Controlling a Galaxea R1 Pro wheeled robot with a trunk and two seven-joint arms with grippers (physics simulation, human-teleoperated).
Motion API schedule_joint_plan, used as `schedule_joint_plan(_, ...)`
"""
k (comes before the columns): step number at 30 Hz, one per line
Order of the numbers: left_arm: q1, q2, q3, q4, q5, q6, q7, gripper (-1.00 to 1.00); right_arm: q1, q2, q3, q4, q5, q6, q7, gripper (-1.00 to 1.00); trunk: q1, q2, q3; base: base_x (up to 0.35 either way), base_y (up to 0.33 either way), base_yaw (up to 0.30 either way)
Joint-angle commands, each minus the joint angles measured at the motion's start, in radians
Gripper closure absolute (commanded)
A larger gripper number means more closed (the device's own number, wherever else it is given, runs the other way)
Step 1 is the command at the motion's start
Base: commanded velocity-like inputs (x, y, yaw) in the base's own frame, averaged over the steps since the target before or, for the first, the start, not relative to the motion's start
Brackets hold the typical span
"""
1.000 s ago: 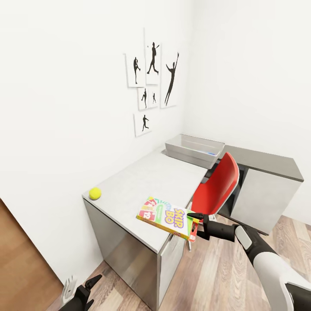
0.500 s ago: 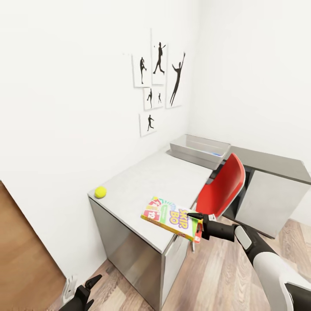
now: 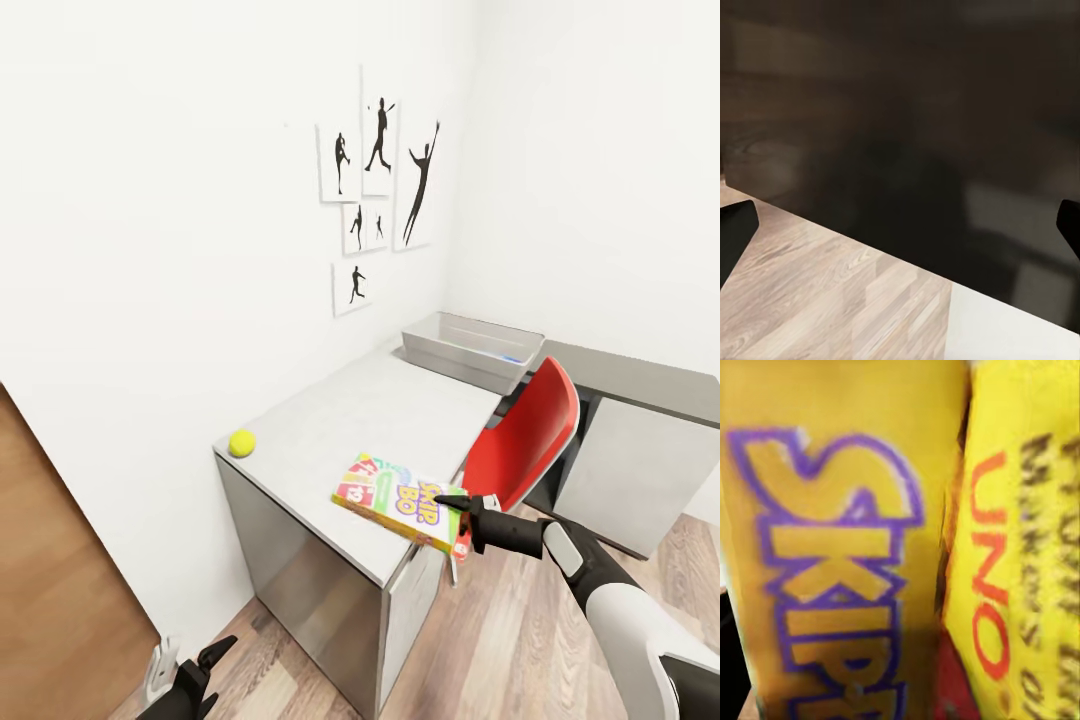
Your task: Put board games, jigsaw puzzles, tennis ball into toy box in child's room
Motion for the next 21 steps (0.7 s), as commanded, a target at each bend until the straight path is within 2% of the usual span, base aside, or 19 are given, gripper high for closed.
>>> schedule_joint_plan(1,0.0,0.0,0.002,-0.001,0.004,0.006,-0.001,-1.0,-0.001,0.0,-0.003,0.001,0.022,-0.003,0.005,1.0,0.0,0.0,-0.001,0.0,0.0,0.014)
schedule_joint_plan(17,0.0,0.0,-0.001,0.0,0.003,0.0,0.002,-1.0,-0.001,-0.002,-0.004,-0.003,0.023,-0.003,0.006,1.0,0.0,0.0,-0.001,0.0,0.0,0.003)
schedule_joint_plan(21,0.0,-0.003,-0.002,0.001,-0.007,-0.002,0.002,-1.0,-0.002,-0.007,-0.004,-0.008,0.022,-0.003,0.007,1.0,0.0,0.0,-0.001,0.0,0.0,0.0)
